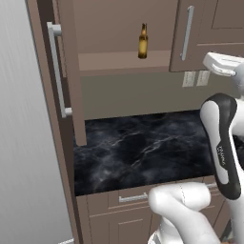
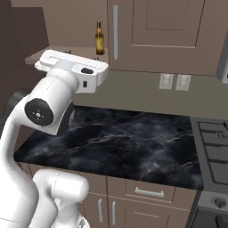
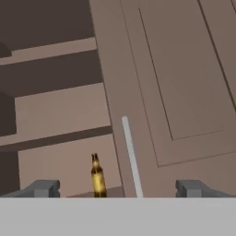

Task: Open the cabinet directly in front. Then move the beer and the mug to the dining counter with the candle on it.

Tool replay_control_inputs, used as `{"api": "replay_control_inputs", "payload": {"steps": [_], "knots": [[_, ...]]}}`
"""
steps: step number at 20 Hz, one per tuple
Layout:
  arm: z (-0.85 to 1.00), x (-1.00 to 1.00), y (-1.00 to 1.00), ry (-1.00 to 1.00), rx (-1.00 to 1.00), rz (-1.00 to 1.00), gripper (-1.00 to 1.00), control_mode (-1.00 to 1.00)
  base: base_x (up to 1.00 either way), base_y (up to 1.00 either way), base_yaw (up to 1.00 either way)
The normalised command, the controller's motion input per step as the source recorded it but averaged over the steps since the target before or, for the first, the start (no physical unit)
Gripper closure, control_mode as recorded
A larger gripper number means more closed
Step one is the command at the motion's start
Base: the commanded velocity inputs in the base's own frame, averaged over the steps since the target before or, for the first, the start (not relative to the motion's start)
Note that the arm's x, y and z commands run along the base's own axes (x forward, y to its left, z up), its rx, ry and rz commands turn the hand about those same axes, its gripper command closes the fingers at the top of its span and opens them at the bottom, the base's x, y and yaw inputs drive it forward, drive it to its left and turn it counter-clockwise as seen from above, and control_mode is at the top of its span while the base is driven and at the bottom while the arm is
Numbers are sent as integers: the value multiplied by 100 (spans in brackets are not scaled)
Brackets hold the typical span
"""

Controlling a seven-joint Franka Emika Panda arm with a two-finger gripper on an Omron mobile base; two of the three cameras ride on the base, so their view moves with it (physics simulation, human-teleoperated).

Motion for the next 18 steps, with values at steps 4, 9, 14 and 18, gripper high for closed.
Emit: {"api": "replay_control_inputs", "payload": {"steps": [4, 9, 14, 18], "knots": [[0, 11, -34, -1, 0, 0, -100, -100, 0, 0, 0], [0, 0, -1, 0, 0, 0, -100, -100, 0, 0, 0], [0, 0, 0, 0, -4, 0, -100, -100, 0, 0, 0], [0, 17, 0, 0, -10, 0, -100, -100, 0, 0, 0]]}}
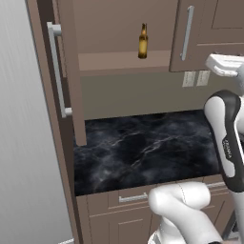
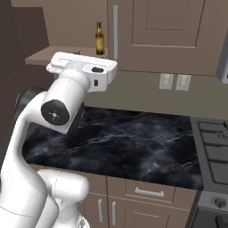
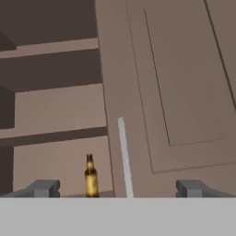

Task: Open the cabinet directly in front. Then move the beer and the mug to the dining counter with the candle on it.

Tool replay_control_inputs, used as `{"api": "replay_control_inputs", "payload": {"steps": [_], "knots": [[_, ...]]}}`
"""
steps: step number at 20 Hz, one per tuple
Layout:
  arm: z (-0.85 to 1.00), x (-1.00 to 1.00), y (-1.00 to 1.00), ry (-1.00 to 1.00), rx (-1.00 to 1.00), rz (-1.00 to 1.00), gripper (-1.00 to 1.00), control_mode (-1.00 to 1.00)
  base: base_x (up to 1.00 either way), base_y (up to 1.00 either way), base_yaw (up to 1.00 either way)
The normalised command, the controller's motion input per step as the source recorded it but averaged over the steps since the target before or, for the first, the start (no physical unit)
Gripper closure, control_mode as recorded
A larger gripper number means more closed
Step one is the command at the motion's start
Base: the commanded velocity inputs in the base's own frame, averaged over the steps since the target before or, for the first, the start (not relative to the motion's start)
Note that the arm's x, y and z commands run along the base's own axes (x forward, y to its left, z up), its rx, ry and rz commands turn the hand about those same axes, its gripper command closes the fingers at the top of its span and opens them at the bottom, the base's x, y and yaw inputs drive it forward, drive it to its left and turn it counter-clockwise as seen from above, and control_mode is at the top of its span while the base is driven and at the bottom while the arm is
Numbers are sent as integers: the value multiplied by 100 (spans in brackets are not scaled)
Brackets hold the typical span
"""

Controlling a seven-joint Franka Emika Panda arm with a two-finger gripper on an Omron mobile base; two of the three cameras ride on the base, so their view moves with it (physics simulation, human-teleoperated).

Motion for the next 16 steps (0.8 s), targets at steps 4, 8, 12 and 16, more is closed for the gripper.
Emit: {"api": "replay_control_inputs", "payload": {"steps": [4, 8, 12, 16], "knots": [[0, 41, 0, 2, -11, 0, -100, -100, 0, 0, 0], [0, 52, 0, 5, -5, 0, -100, -100, 0, 0, 0], [0, 51, 0, 4, 0, 0, -100, -100, 0, 0, 0], [0, 53, 0, 2, 0, 0, -100, -100, 0, 0, 0]]}}
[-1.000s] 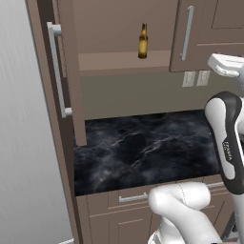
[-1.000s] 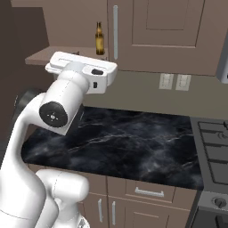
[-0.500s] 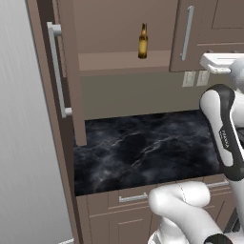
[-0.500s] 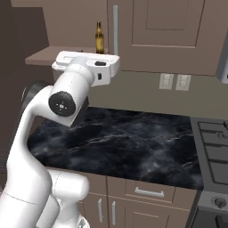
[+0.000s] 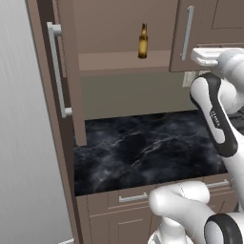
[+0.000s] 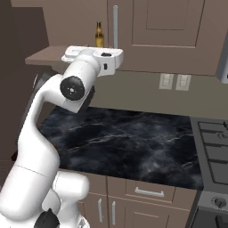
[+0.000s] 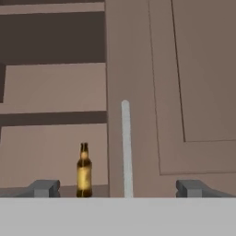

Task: Open the cabinet directly in front. Then move the beer and the mug to the dining counter with the candle on it.

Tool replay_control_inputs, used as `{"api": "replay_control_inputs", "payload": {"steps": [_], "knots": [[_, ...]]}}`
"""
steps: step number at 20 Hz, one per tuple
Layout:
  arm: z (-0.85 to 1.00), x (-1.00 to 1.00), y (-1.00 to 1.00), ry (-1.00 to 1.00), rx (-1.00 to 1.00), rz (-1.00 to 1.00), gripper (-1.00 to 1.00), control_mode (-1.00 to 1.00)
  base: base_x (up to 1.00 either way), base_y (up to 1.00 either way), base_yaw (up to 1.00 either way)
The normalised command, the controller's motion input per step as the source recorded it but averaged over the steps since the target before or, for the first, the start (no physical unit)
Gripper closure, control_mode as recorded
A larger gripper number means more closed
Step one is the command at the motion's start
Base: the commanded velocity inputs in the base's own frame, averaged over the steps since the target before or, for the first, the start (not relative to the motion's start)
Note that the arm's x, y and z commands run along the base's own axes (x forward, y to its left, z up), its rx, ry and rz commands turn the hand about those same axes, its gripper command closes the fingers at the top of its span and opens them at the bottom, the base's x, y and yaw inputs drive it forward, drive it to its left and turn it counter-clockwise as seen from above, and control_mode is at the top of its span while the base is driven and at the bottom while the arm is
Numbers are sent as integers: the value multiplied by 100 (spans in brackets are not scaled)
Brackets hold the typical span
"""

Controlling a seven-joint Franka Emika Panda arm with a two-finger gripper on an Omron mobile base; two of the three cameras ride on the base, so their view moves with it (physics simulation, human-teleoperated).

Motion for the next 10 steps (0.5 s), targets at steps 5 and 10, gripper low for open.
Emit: {"api": "replay_control_inputs", "payload": {"steps": [5, 10], "knots": [[0, 45, 0, 1, 0, 0, -100, -100, 0, 0, 0], [0, 37, 0, 0, 0, 0, -100, -100, 0, 0, 0]]}}
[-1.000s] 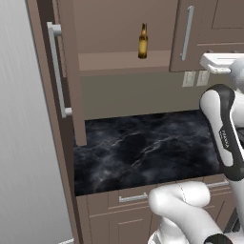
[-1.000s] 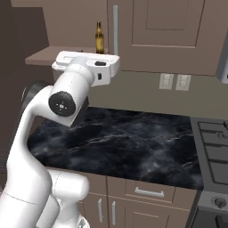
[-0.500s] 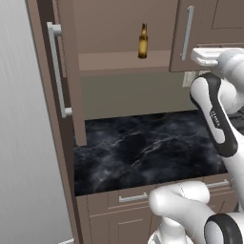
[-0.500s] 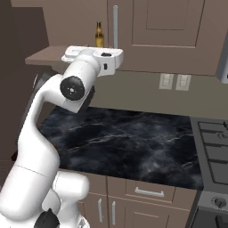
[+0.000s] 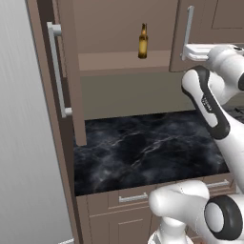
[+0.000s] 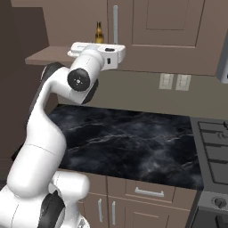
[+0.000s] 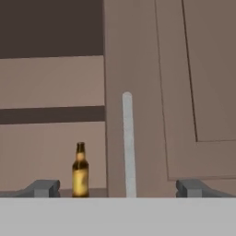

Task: Open the cabinet directly in front. Then move the beer and the mug to the dining counter with the candle on it.

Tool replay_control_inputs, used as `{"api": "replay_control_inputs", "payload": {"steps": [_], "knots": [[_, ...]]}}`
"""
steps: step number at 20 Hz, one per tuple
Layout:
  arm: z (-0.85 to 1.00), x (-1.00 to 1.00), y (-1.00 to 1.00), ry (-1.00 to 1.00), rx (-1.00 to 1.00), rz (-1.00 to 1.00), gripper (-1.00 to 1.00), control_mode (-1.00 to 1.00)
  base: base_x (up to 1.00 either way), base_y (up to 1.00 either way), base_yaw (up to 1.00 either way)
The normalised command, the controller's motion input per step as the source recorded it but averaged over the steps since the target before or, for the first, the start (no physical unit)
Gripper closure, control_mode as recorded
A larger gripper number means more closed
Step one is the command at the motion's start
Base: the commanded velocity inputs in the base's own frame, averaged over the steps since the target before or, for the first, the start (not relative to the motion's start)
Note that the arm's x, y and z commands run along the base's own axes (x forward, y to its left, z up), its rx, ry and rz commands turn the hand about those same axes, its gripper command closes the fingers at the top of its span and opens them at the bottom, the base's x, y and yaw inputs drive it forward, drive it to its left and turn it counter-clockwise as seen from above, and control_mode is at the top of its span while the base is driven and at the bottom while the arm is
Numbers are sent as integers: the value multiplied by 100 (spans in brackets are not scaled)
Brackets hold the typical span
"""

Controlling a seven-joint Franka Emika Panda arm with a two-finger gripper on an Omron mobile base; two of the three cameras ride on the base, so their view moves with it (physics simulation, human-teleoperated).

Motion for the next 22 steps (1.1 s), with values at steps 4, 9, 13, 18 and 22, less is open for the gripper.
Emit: {"api": "replay_control_inputs", "payload": {"steps": [4, 9, 13, 18, 22], "knots": [[0, 32, -4, 0, 0, 0, -100, -100, 0, 0, 0], [0, 38, -7, 0, 0, 0, -100, -100, 0, 0, 0], [0, 39, -12, 1, 0, 0, -100, -100, 0, 0, 0], [0, 37, -9, 1, 0, 0, -100, -100, 0, 0, 0], [0, 37, -3, 2, 0, 0, -100, -100, 0, 0, 0]]}}
